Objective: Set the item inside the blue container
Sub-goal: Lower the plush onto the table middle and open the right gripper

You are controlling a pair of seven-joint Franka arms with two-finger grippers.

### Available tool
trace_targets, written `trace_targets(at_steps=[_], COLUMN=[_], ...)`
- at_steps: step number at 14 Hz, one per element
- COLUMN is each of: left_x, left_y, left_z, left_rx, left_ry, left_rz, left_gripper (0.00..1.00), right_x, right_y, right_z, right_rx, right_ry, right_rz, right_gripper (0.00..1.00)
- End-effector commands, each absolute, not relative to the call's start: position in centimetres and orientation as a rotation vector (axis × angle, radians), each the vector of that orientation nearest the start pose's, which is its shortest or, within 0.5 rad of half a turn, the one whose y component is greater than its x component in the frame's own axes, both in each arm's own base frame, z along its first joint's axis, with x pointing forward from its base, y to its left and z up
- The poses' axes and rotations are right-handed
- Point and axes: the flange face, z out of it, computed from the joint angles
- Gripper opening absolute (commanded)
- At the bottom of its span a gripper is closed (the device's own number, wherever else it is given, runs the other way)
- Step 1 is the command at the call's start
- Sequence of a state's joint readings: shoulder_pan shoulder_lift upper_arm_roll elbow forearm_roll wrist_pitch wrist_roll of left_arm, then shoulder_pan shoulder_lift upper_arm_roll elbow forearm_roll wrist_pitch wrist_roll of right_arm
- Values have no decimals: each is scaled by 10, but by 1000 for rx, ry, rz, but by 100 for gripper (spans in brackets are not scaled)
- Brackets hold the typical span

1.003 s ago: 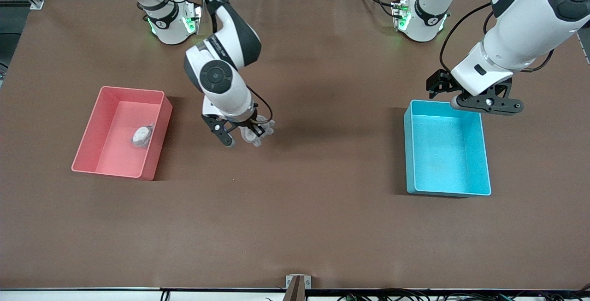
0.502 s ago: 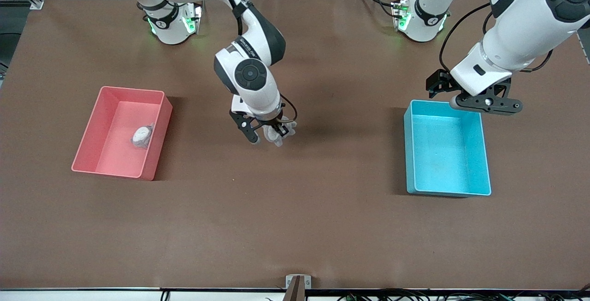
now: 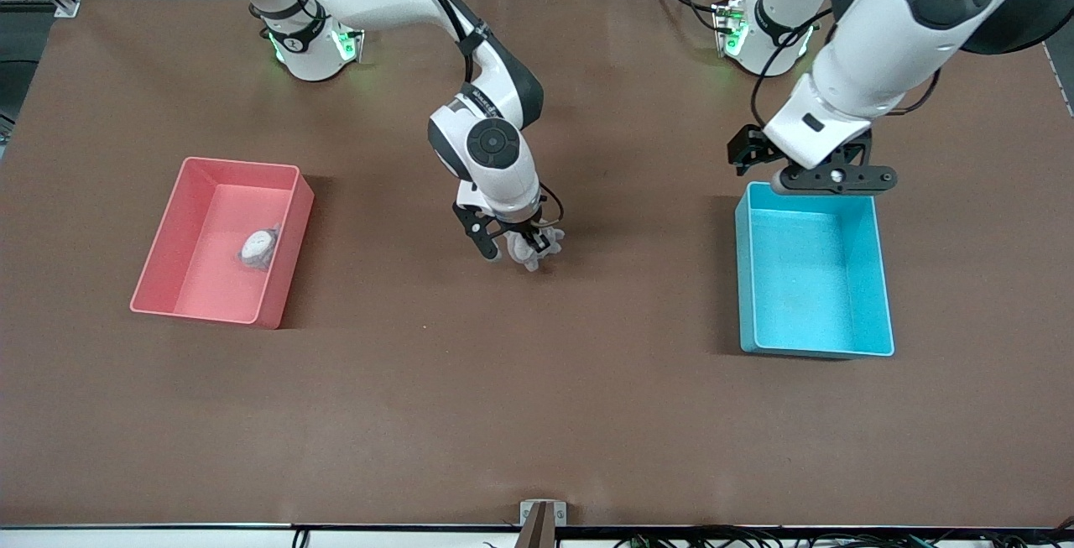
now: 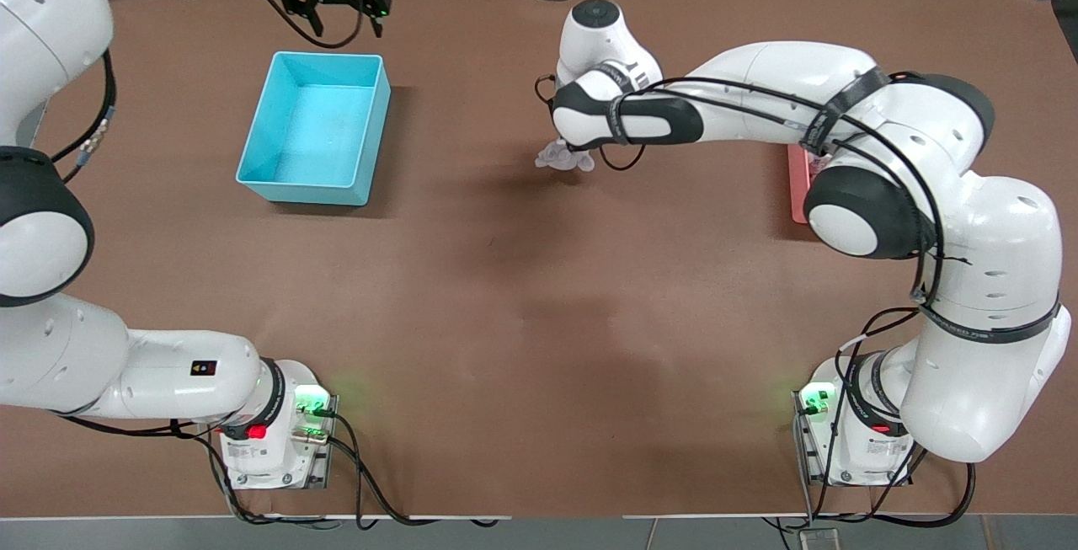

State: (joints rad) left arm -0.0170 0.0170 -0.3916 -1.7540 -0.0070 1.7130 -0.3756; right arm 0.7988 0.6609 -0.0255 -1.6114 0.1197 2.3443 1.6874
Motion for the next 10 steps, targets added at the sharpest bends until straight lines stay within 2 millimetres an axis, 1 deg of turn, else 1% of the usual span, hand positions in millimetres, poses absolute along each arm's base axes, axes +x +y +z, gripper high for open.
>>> trace_targets(at_steps=[1,2,3,4,5,6,7,8,10], left_x=[520,519,516,515,516,516,514,510,506], left_y=[-226,-232,-245,-251,-253,-256,-260,-272,-282], left_z=[534,533,526,524,520,516,512,508,503], left_rx=[-3142,-3143,-3142,-3144,-3140,-3136,-3131,-3126,-3115], left_ry=[22,-17,-39,-78,-119,-160,-191,-210,-286], left_rz=[78,84,99,94,106,118,130,141,153], left_gripper=[100,100,100,100,100,100,100,100,100], right_x=[503,508,517,523,530,537,545,555,573], right_y=[498,496,493,490,482,472,457,437,388], right_z=[250,256,267,275,282,288,309,328,365], right_rx=[-2656,-2650,-2641,-2646,-2683,-2745,-2803,-2847,-2930], right_ry=[1470,1468,1458,1443,1412,1344,1250,1190,1086], right_rz=[47,39,19,-11,-49,-65,-62,-49,-7], right_gripper=[100,100,100,100,100,100,100,100,100])
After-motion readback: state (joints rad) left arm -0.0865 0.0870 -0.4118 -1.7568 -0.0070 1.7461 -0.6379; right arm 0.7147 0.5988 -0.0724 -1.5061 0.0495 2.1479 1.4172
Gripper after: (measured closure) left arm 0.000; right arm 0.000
